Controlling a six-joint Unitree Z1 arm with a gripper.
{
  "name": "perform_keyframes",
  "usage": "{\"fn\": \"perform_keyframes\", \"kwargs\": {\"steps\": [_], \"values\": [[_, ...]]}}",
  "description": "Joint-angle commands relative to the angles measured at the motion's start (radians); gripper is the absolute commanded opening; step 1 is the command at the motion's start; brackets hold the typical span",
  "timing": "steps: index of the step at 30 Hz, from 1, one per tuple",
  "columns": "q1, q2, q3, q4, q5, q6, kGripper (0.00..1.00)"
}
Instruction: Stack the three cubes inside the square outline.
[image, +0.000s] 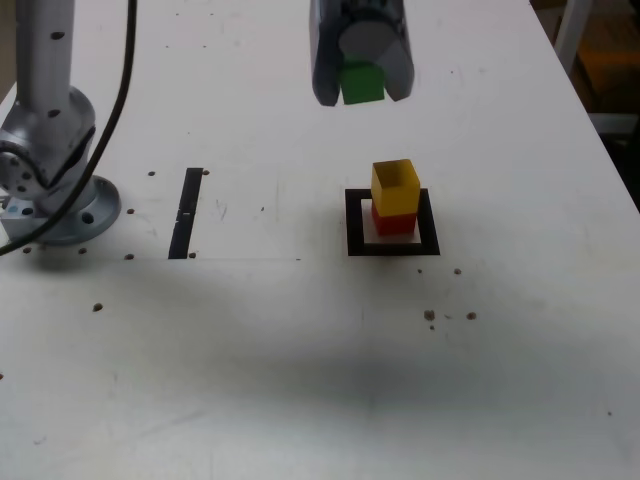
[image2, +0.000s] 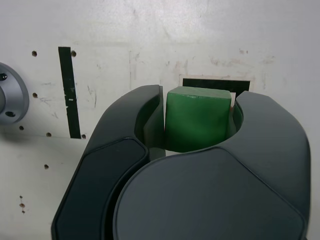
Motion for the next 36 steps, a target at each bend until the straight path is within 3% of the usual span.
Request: {"fn": "perform_keyframes", "kwargs": {"steps": [1, 5, 10, 27, 36], "values": [[-0.032, 0.032, -0.052, 0.026, -0.010, -0.026, 0.29], [-0.077, 0.092, -0.106, 0.048, -0.052, -0.067, 0.29], [-0.102, 0.103, -0.120, 0.060, -0.068, -0.091, 0.29], [-0.110, 0.186, -0.146, 0.058, -0.075, -0.102, 0.29], [-0.107, 0.207, -0.158, 0.057, -0.057, -0.092, 0.29]]}}
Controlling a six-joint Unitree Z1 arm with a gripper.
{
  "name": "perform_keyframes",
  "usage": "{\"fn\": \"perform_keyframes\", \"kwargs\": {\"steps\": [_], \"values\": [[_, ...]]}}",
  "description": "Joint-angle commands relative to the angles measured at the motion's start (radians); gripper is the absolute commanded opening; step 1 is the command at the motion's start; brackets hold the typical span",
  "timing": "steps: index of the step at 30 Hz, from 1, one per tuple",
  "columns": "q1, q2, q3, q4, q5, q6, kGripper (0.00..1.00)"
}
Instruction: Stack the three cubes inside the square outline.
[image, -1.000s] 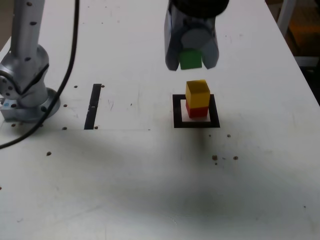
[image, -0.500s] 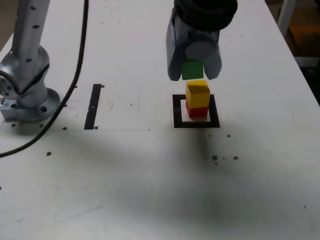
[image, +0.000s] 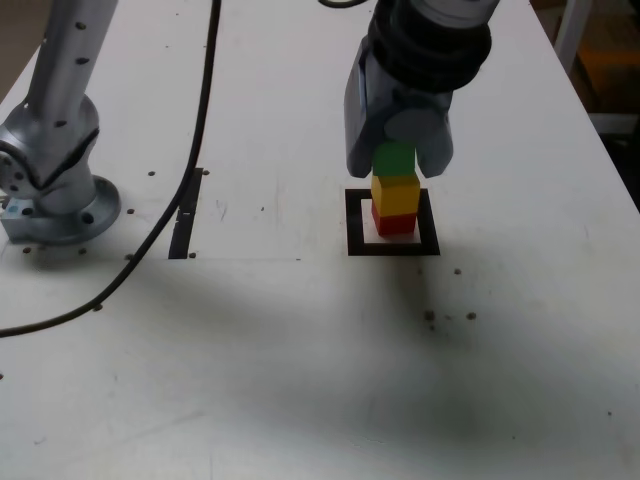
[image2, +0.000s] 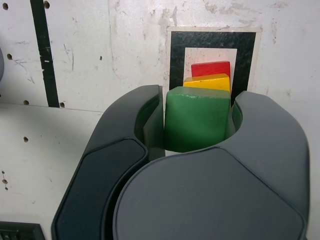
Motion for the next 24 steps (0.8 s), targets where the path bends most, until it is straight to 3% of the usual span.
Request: {"fn": "perform_keyframes", "kwargs": {"steps": [1, 13, 24], "values": [[0.002, 0.005, -0.005, 0.007, 0.002, 0.004, 0.29], [0.011, 0.032, -0.015, 0.003, 0.000, 0.027, 0.35], [0.012, 0.033, -0.017, 0.009, -0.006, 0.036, 0.56]]}}
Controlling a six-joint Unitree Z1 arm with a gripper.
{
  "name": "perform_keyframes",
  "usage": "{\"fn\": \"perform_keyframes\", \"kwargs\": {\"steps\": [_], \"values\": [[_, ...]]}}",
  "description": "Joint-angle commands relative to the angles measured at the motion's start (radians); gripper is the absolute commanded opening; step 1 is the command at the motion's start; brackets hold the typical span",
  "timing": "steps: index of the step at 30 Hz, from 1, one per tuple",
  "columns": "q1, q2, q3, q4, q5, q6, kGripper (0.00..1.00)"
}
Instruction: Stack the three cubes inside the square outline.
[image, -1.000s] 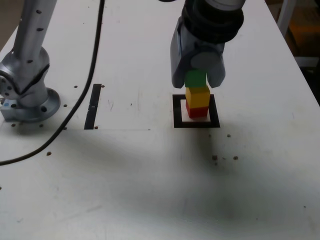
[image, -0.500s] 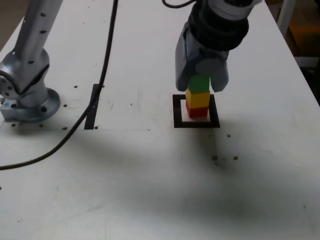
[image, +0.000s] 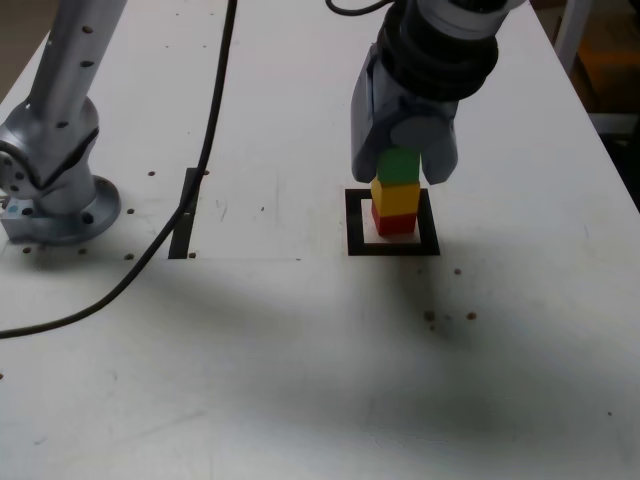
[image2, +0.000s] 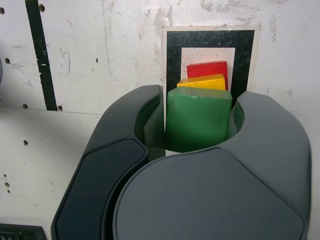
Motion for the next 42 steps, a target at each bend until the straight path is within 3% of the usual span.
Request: {"fn": "perform_keyframes", "kwargs": {"steps": [1, 9, 14, 24, 31, 34, 42], "values": [[0.002, 0.005, -0.003, 0.010, -0.002, 0.004, 0.58], [0.002, 0.008, 0.002, 0.010, -0.001, 0.005, 0.88], [0.002, -0.003, 0.003, 0.017, 0.015, 0.004, 0.98], [0.002, -0.146, 0.047, 0.028, 0.062, 0.022, 1.00], [-0.008, -0.314, 0.113, 0.030, 0.045, 0.068, 1.00], [-0.004, -0.443, 0.263, 0.023, 0.040, 0.038, 1.00], [0.028, -0.537, 0.542, -0.030, 0.028, 0.018, 1.00]]}}
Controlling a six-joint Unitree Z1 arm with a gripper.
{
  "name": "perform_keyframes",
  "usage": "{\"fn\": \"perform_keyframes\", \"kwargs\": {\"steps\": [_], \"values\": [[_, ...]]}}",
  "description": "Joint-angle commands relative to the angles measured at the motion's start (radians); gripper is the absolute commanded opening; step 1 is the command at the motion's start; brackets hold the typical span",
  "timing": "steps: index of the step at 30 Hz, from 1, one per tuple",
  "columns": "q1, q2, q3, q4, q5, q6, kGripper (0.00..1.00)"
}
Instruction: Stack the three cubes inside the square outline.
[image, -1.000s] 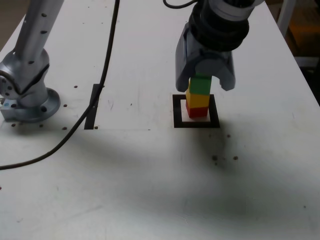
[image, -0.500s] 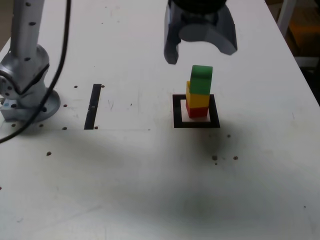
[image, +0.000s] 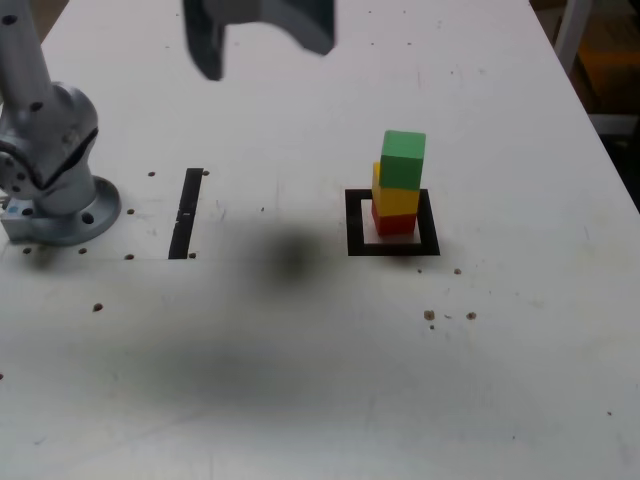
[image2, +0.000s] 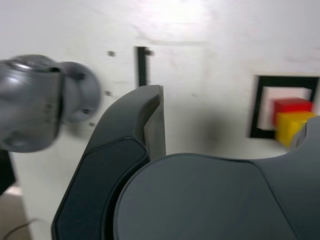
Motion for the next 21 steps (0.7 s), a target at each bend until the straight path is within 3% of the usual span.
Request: {"fn": "perform_keyframes", "kwargs": {"steps": [1, 13, 21], "values": [[0.002, -0.031, 0.099, -0.030, -0.004, 0.000, 1.00], [0.025, -0.121, 0.528, -0.365, -0.080, 0.005, 1.00], [0.034, -0.119, 0.638, -0.459, -0.091, 0.030, 0.99]]}}
